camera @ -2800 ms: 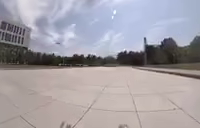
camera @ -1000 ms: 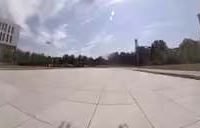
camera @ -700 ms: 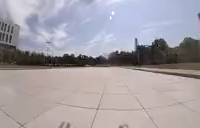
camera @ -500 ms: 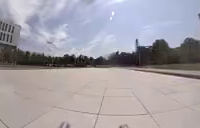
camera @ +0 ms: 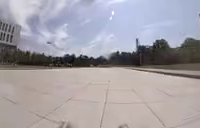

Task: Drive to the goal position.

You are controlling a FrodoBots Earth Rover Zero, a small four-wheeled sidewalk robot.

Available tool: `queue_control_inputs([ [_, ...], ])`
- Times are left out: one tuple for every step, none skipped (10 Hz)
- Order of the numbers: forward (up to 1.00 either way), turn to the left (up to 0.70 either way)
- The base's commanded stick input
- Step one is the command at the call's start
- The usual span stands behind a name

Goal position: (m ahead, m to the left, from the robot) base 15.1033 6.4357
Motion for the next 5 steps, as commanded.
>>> queue_control_inputs([
  [0.7,0.0],
  [0.7,0.0],
  [0.7,0.0],
  [0.7,0.0],
  [0.7,0.0],
])
